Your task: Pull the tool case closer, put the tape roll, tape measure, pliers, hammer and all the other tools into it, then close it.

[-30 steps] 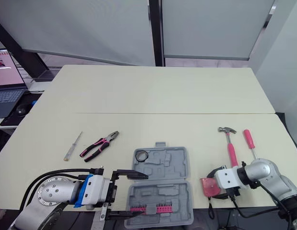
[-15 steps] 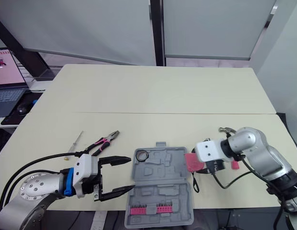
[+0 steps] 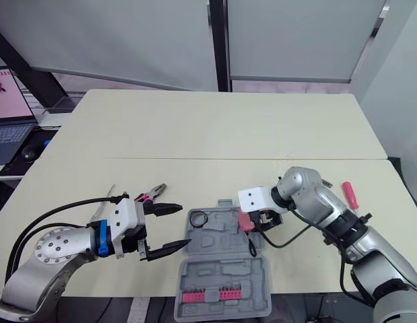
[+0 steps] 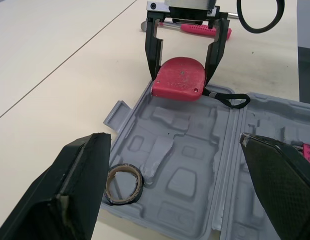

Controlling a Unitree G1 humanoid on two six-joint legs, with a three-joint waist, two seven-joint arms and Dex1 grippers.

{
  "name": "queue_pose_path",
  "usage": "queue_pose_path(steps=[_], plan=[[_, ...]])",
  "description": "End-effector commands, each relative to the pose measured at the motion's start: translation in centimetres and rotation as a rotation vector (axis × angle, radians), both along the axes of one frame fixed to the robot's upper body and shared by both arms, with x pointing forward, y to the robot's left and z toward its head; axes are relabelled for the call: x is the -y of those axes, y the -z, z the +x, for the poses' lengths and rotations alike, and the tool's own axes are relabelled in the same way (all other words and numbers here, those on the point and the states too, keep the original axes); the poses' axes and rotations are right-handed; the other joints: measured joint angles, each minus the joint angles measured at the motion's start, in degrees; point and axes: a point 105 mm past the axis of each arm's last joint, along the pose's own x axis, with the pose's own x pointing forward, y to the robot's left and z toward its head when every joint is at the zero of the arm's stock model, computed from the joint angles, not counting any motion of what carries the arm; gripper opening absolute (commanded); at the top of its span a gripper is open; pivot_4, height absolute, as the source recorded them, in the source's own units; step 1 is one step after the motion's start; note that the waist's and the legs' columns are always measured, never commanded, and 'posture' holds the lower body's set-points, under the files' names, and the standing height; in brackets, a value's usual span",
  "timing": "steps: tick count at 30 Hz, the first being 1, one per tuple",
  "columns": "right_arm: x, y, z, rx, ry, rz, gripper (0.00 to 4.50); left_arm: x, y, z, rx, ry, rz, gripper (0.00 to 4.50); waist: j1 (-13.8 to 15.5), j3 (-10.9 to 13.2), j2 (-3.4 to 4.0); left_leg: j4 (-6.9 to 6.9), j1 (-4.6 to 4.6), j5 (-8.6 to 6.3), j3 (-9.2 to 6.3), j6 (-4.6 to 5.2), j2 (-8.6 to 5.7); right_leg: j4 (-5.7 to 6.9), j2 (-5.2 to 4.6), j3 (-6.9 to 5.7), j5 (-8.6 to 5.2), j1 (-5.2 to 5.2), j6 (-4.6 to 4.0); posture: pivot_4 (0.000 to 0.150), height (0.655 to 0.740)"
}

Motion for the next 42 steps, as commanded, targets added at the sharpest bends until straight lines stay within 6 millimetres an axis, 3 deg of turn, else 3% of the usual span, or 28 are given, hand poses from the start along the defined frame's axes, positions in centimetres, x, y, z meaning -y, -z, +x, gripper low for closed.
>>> queue_pose_path(steps=[1, 18, 20, 22, 29, 36, 42], plan=[[-0.5, -0.3, 0.5, 0.008, 0.0, -0.017, 3.39, 0.0, 0.1, -0.2, 0.017, 0.005, 0.008, 4.5, -0.04, 0.0, 0.0, 0.0, 0.0, 0.0, 0.0, 0.0, 0.0, 0.0, 0.0, 0.0, 0.0, 0.0, 0.0, 0.15, 0.74], [-0.4, 0.1, 1.5, -0.001, 0.05, -0.046, 3.39, 0.4, 0.4, 0.0, 0.031, 0.019, 0.015, 4.5, -0.1, 0.0, 0.0, 0.0, 0.01, 0.0, -0.01, 0.0, 0.0, 0.02, 0.0, -0.01, 0.01, -0.01, -0.02, 0.15, 0.74], [-0.5, 0.1, 1.5, 0.001, 0.05, -0.043, 4.11, 0.5, 0.4, 0.0, 0.031, 0.022, 0.015, 4.5, -0.1, 0.0, 0.0, 0.0, 0.01, 0.0, -0.01, 0.0, 0.0, 0.02, 0.0, -0.01, 0.01, 0.0, -0.01, 0.15, 0.74], [-0.7, -0.2, 1.5, 0.005, 0.047, -0.033, 4.47, 0.6, 0.4, 0.0, 0.031, 0.024, 0.014, 4.5, -0.11, 0.0, 0.01, 0.0, 0.01, 0.0, -0.01, 0.0, 0.0, 0.02, 0.01, -0.02, 0.01, 0.0, -0.01, 0.15, 0.74], [-1.1, -2.6, 1.9, 0.025, 0.072, 0.057, 4.47, 1.0, 0.4, -0.3, 0.026, 0.033, 0.002, 4.5, -0.11, 0.0, 0.01, 0.0, 0.0, 0.0, -0.02, 0.0, 0.01, 0.02, 0.01, -0.01, 0.01, -0.01, -0.02, 0.15, 0.74], [-0.2, -4.6, 1.3, 0.068, 0.054, 0.163, 4.47, 1.3, 0.0, -0.3, 0.023, 0.034, -0.011, 4.5, -0.02, 0.01, 0.01, -0.01, -0.01, 0.0, -0.02, 0.0, 0.0, 0.01, 0.0, -0.02, 0.01, 0.0, -0.02, 0.15, 0.74], [0.2, -4.7, 0.2, 0.096, -0.014, 0.372, 4.47, 1.5, -0.9, -0.3, 0.025, 0.039, -0.045, 4.5, -0.07, 0.01, 0.01, -0.01, -0.01, 0.0, -0.02, 0.0, 0.0, 0.0, 0.01, -0.01, 0.01, 0.01, -0.01, 0.15, 0.74]])
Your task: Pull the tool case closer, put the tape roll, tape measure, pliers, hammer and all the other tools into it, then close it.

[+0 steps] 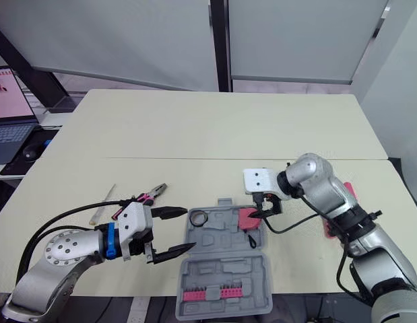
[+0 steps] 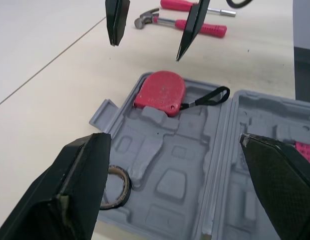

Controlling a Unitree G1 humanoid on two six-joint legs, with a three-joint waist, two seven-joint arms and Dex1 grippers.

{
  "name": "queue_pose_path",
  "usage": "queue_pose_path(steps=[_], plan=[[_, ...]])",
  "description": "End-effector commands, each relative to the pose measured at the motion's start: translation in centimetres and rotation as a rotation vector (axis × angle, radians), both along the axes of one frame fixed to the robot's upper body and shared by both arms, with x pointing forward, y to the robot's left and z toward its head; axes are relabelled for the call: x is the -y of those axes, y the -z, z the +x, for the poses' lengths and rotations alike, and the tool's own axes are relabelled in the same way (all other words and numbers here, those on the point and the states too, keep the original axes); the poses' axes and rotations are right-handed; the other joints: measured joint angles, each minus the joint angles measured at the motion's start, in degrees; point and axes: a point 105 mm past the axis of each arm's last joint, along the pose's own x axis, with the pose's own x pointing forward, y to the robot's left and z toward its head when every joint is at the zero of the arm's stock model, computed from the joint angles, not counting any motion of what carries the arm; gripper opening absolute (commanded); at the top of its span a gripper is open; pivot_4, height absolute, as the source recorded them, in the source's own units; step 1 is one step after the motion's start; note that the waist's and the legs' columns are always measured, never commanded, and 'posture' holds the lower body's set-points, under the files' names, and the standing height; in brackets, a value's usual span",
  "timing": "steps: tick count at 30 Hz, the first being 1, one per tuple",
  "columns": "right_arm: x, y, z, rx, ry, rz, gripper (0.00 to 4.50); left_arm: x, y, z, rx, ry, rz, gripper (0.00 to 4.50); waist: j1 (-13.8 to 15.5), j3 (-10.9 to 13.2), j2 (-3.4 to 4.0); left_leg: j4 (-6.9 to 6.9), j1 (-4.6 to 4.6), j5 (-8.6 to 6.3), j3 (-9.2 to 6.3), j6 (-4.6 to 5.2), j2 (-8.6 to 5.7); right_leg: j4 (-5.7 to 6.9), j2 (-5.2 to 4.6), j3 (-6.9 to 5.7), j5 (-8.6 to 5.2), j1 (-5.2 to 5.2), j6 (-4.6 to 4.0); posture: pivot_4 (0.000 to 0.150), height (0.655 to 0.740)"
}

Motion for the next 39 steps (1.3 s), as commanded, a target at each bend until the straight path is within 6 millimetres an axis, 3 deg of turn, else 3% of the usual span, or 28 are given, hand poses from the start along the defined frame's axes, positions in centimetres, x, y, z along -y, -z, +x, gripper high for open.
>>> queue_pose_path(steps=[1, 4, 7, 11, 28, 39], plan=[[0.4, -1.0, -0.5, 0.043, -0.034, 0.103, 4.47, 0.4, -1.4, -0.2, 0.038, 0.023, -0.026, 4.5, -0.02, 0.0, 0.0, 0.0, 0.0, 0.0, 0.0, 0.0, 0.0, 0.0, 0.0, 0.01, 0.0, 0.0, 0.0, 0.15, 0.74], [1.0, -0.4, -0.5, 0.036, -0.002, 0.136, 3.85, 0.3, -1.6, -0.2, 0.035, 0.029, -0.025, 4.5, -0.01, 0.0, 0.0, 0.01, 0.01, 0.0, 0.0, 0.0, 0.0, 0.01, 0.0, 0.02, 0.0, 0.01, 0.0, 0.15, 0.74], [1.3, 0.4, -0.7, 0.025, 0.009, 0.144, 2.81, 0.2, -1.7, -0.2, 0.033, 0.036, -0.02, 4.5, -0.05, 0.0, 0.0, 0.01, 0.02, 0.0, 0.0, 0.0, 0.0, 0.01, 0.0, 0.01, 0.0, 0.01, 0.0, 0.15, 0.74], [1.4, 1.2, -0.8, 0.025, 0.012, 0.142, 1.91, 0.2, -1.7, -0.2, 0.031, 0.042, -0.013, 4.5, -0.06, 0.0, 0.0, 0.01, 0.02, 0.0, 0.01, 0.0, 0.0, 0.01, 0.0, 0.03, 0.0, 0.01, 0.0, 0.15, 0.74], [1.5, 5.1, -0.1, 0.008, 0.096, 0.249, 1.91, 0.4, -1.8, -0.3, 0.024, 0.065, -0.012, 4.5, -0.07, 0.0, 0.0, 0.01, 0.02, 0.0, 0.01, 0.0, 0.0, 0.0, 0.01, 0.03, 0.0, 0.02, 0.0, 0.15, 0.74], [2.2, 8.7, -0.5, -0.138, 0.176, 0.152, 1.91, 0.4, -1.5, -0.4, 0.016, 0.076, -0.005, 4.5, -0.04, -0.01, -0.01, 0.01, 0.04, 0.0, 0.01, 0.0, 0.0, 0.0, 0.01, 0.04, 0.0, 0.05, 0.0, 0.15, 0.74]])
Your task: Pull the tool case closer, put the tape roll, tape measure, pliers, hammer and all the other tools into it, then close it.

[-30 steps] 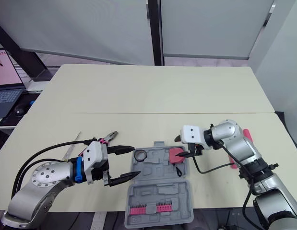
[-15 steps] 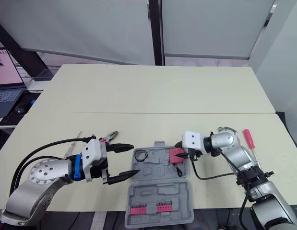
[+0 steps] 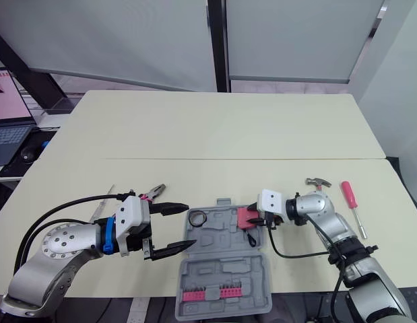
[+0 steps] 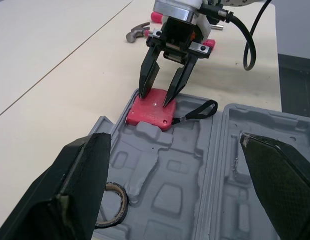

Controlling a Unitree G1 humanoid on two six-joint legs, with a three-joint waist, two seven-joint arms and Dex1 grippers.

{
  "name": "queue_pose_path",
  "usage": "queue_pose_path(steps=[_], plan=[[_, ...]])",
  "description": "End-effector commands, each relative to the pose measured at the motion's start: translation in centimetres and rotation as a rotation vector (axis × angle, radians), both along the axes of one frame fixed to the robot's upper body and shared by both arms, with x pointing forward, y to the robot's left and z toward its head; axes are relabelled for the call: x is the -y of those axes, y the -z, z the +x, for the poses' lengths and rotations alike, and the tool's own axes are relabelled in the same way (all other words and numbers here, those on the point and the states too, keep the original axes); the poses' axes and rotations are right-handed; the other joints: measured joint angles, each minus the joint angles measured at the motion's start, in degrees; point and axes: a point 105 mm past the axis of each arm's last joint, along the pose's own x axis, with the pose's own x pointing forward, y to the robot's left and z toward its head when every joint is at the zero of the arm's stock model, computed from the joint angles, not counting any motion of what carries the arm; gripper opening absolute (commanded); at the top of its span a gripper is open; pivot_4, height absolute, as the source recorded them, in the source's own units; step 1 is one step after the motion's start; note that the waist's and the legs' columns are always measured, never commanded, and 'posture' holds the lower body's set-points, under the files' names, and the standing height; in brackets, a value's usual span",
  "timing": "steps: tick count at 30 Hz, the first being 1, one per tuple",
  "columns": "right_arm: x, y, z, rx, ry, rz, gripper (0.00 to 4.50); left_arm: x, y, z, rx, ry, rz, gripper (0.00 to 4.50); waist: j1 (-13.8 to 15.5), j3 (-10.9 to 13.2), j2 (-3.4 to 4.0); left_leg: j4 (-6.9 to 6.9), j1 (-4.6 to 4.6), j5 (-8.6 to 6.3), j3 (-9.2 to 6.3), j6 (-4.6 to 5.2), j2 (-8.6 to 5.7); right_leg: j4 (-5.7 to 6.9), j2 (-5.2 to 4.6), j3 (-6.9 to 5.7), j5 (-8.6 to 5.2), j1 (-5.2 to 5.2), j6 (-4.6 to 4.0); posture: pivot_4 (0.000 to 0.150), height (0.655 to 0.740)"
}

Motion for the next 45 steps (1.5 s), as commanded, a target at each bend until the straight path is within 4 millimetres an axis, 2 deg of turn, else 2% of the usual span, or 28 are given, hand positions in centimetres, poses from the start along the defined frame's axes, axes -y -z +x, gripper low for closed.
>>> queue_pose_path(steps=[1, 5, 8, 12, 17, 21, 23, 27, 32, 35, 38, 41, 45], plan=[[0.6, 1.9, -0.4, -0.067, 0.033, -0.062, 1.91, 0.2, -0.7, -0.4, 0.028, 0.031, 0.006, 4.5, -0.01, -0.02, -0.03, 0.0, 0.03, 0.0, 0.0, 0.0, 0.0, 0.0, 0.0, -0.01, 0.0, 0.02, 0.0, 0.15, 0.74], [0.7, 3.3, -0.4, -0.091, 0.06, -0.089, 1.91, 0.1, -0.6, -0.4, 0.028, 0.033, 0.013, 4.5, -0.04, -0.06, -0.08, 0.0, 0.18, 0.0, 0.0, 0.0, 0.02, 0.0, 0.02, 0.0, 0.0, 0.14, 0.0, 0.15, 0.74], [-0.1, 2.8, -0.5, -0.067, 0.04, -0.042, 1.91, -0.3, -0.7, -0.2, 0.025, 0.016, 0.006, 4.5, -0.05, -0.07, -0.1, 0.0, 0.44, 0.0, 0.01, 0.0, 0.02, 0.0, 0.02, 0.04, 0.0, 0.38, 0.0, 0.15, 0.74], [-1.2, 0.6, -0.1, 0.017, 0.031, 0.072, 1.91, -1.6, -0.7, 0.3, 0.021, -0.045, -0.022, 4.5, -0.11, -0.07, -0.09, -0.04, 0.79, 0.0, 0.05, 0.0, 0.05, 0.0, 0.03, 0.08, -0.04, 0.67, -0.04, 0.15, 0.74], [-1.5, -4.1, -0.3, 0.16, 0.033, 0.215, 1.91, -5.7, -1.0, 0.7, 0.01, -0.2, -0.079, 4.5, -0.05, -0.03, -0.05, -0.13, 0.6, -0.01, 0.06, 0.0, 0.07, 0.0, 0.05, 0.08, -0.07, 0.46, -0.11, 0.15, 0.74], [1.2, -6.9, 0.5, 0.229, 0.176, 0.26, 1.91, -11.0, -0.4, 1.0, 0.003, -0.411, -0.052, 4.5, 0.0, -0.02, -0.03, -0.13, 0.11, 0.0, 0.03, 0.0, 0.08, 0.03, 0.05, 0.05, -0.06, -0.02, -0.11, 0.15, 0.74], [3.9, -7.9, 1.0, 0.253, 0.274, 0.244, 1.91, -14.1, -0.5, 0.9, 0.014, -0.538, -0.048, 4.5, 0.17, -0.02, -0.04, -0.14, 0.06, -0.01, 0.02, -0.01, 0.07, -0.02, 0.04, 0.01, -0.06, -0.03, -0.11, 0.15, 0.74], [9.4, -8.8, 0.8, 0.277, 0.43, 0.148, 1.91, -18.7, 0.2, 0.0, 0.047, -0.68, 0.056, 4.5, 0.52, -0.02, -0.06, -0.14, -0.03, -0.01, 0.0, -0.01, 0.02, -0.07, -0.04, -0.06, -0.08, -0.07, -0.13, 0.15, 0.74], [16.5, -9.1, -0.8, 0.279, 0.635, 0.015, 1.91, -22.6, 1.6, -2.1, 0.016, -0.77, 0.12, 4.5, 0.2, -0.02, -0.05, -0.15, -0.01, -0.02, 0.09, -0.01, 0.02, -0.08, -0.1, -0.02, -0.11, -0.09, -0.18, 0.15, 0.74], [19.4, -8.2, -3.0, 0.234, 0.707, -0.061, 1.91, -24.0, 2.2, -2.9, -0.016, -0.803, 0.119, 4.5, 0.18, -0.02, -0.07, -0.18, -0.01, -0.02, 0.1, -0.01, 0.02, -0.08, -0.09, -0.03, -0.13, -0.1, -0.21, 0.15, 0.74], [21.3, -7.1, -5.0, 0.16, 0.756, -0.118, 1.91, -24.4, 3.0, -3.5, -0.061, -0.785, 0.13, 4.5, 0.16, -0.03, -0.08, -0.2, -0.01, -0.02, 0.09, -0.01, 0.04, -0.08, -0.08, -0.05, -0.14, -0.11, -0.21, 0.15, 0.74], [23.5, -5.5, -7.4, 0.053, 0.818, -0.177, 2.41, -24.0, 3.2, -3.3, -0.089, -0.771, 0.105, 4.5, 0.14, -0.03, -0.08, -0.19, 0.0, -0.02, 0.11, -0.01, 0.03, -0.08, -0.1, -0.02, -0.15, -0.1, -0.21, 0.15, 0.74], [23.9, -5.1, -8.3, 0.012, 0.837, -0.187, 3.32, -23.7, 3.2, -2.9, -0.104, -0.76, 0.092, 4.5, -0.11, -0.05, -0.1, -0.17, 0.02, -0.01, 0.16, -0.01, 0.03, -0.08, -0.13, 0.02, -0.22, -0.08, -0.18, 0.15, 0.74]])
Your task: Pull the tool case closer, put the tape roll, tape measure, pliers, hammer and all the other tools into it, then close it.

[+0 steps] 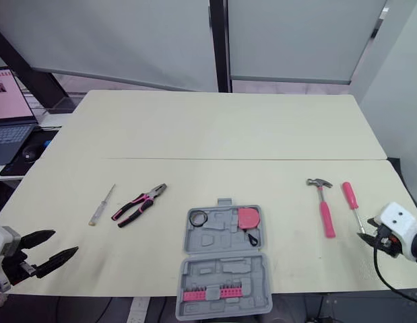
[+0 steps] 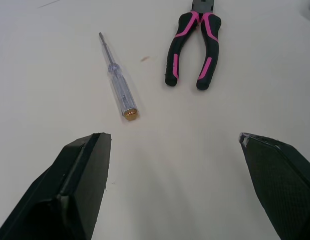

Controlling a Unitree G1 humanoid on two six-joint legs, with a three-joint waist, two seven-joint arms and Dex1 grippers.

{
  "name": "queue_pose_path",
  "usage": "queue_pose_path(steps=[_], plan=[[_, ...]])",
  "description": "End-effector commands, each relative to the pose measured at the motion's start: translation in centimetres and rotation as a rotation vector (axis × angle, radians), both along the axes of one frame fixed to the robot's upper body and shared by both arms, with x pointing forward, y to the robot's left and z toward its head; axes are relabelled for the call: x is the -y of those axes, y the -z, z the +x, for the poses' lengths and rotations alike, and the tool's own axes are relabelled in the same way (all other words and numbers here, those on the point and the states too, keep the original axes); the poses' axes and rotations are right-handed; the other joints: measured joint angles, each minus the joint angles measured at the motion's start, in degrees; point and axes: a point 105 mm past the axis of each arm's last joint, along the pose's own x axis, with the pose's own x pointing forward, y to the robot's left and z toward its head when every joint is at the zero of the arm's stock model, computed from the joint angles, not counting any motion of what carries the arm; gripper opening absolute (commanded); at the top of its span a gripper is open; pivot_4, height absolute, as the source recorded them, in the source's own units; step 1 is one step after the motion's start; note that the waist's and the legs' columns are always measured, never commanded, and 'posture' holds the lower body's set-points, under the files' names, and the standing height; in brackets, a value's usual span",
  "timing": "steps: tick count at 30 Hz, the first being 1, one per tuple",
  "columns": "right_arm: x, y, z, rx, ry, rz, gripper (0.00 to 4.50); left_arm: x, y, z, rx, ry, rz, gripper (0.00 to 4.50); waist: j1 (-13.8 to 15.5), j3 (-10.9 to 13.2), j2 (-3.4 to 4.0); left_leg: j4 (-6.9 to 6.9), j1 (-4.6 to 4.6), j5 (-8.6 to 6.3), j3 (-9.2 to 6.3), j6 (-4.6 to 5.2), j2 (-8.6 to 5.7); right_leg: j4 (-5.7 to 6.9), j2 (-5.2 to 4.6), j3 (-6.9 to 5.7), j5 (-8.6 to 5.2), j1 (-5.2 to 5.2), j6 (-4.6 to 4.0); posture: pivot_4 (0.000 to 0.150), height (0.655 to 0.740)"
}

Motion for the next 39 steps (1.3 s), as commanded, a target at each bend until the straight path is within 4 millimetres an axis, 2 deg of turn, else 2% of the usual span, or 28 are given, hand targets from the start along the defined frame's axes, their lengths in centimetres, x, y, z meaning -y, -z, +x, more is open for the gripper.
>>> queue_pose_path(steps=[1, 3, 4, 7, 11, 14, 16, 20, 22, 24, 29, 35, 39], plan=[[0.3, -1.4, 0.0, 0.022, -0.005, -0.012, 3.59, 0.2, -0.9, 0.6, 0.012, 0.021, 0.008, 4.5, -0.19, 0.0, 0.0, 0.0, 0.02, 0.0, 0.02, 0.0, 0.0, 0.0, 0.0, 0.03, -0.02, 0.0, -0.01, 0.15, 0.74], [0.3, -1.4, 0.0, 0.02, -0.003, -0.017, 4.3, 0.1, -0.9, 0.7, 0.011, 0.018, 0.003, 4.5, -0.26, 0.0, 0.0, 0.0, 0.04, 0.0, 0.03, 0.0, 0.01, 0.0, 0.0, 0.04, -0.05, 0.0, -0.01, 0.15, 0.74], [0.4, -1.7, 0.2, 0.037, 0.004, -0.011, 4.48, 0.2, -1.0, 0.7, 0.013, 0.017, -0.007, 4.5, -0.27, 0.0, 0.0, 0.01, 0.05, 0.0, 0.07, 0.0, 0.01, 0.0, 0.0, 0.07, -0.04, 0.0, 0.01, 0.15, 0.74], [-0.6, -2.9, 1.2, 0.092, -0.021, 0.015, 4.48, 0.3, -1.3, 0.8, 0.014, 0.004, -0.023, 4.5, -0.28, 0.0, 0.0, 0.01, 0.04, 0.0, 0.09, 0.0, 0.01, 0.0, 0.0, 0.08, 0.03, 0.0, 0.07, 0.15, 0.74], [-4.3, -4.5, 2.5, 0.136, -0.166, 0.053, 4.48, 0.8, -1.4, 1.0, 0.006, 0.009, -0.023, 4.5, -0.24, 0.0, 0.01, -0.02, 0.04, 0.0, 0.06, 0.0, 0.03, 0.02, 0.02, 0.05, 0.09, -0.01, 0.11, 0.15, 0.74], [-10.8, -5.7, 3.0, 0.141, -0.431, 0.132, 4.48, 1.7, -1.6, 1.5, 0.003, 0.022, -0.041, 4.5, -0.27, 0.01, 0.02, -0.02, 0.04, 0.0, 0.01, 0.0, 0.04, 0.03, 0.04, 0.02, 0.1, 0.0, 0.07, 0.15, 0.74], [-14.3, -6.2, 2.7, 0.13, -0.578, 0.178, 4.48, 2.2, -1.6, 1.6, 0.002, 0.025, -0.046, 4.5, -0.26, 0.01, 0.02, -0.02, 0.03, 0.0, 0.0, 0.0, 0.06, 0.04, 0.06, 0.01, 0.11, -0.01, 0.07, 0.15, 0.74], [-20.1, -7.5, 2.6, 0.125, -0.785, 0.272, 4.48, 2.8, -1.7, 1.4, -0.001, 0.024, -0.053, 4.5, -0.1, 0.02, -0.01, -0.02, -0.03, -0.01, -0.03, -0.01, 0.05, 0.0, 0.05, 0.0, 0.13, -0.01, 0.03, 0.15, 0.74], [-21.7, -8.1, 2.7, 0.129, -0.83, 0.308, 4.48, 3.2, -1.8, 1.5, -0.003, 0.035, -0.056, 4.5, -0.09, 0.02, -0.03, -0.02, -0.07, -0.01, -0.04, -0.01, 0.03, 0.01, 0.04, -0.02, 0.13, -0.05, 0.04, 0.15, 0.74], [-22.7, -8.4, 2.8, 0.14, -0.853, 0.325, 4.48, 3.6, -2.2, 2.1, -0.002, 0.055, -0.069, 4.5, 0.28, 0.02, -0.05, -0.02, -0.09, -0.01, -0.1, -0.01, 0.04, 0.01, 0.04, -0.1, 0.13, -0.06, 0.03, 0.15, 0.74], [-24.3, -8.7, 2.8, 0.155, -0.848, 0.363, 4.48, 4.4, -2.8, 5.2, -0.002, 0.112, -0.091, 4.5, 1.22, 0.01, -0.07, 0.02, -0.08, 0.0, -0.18, -0.01, 0.03, 0.03, 0.06, -0.19, 0.13, -0.07, 0.02, 0.15, 0.74], [-25.5, -8.6, 1.8, 0.162, -0.834, 0.405, 4.48, 5.8, -2.1, 9.0, -0.036, 0.207, -0.054, 4.5, 0.77, 0.01, -0.07, 0.01, -0.13, 0.0, -0.13, -0.01, 0.03, 0.06, 0.13, -0.13, 0.15, -0.09, 0.04, 0.15, 0.74], [-25.6, -8.2, 1.4, 0.155, -0.817, 0.404, 4.48, 6.4, -0.7, 11.2, -0.093, 0.217, 0.01, 4.5, 0.36, 0.01, -0.07, 0.0, -0.18, 0.0, -0.18, 0.0, 0.04, 0.09, 0.19, -0.15, 0.15, -0.13, 0.04, 0.15, 0.74]])
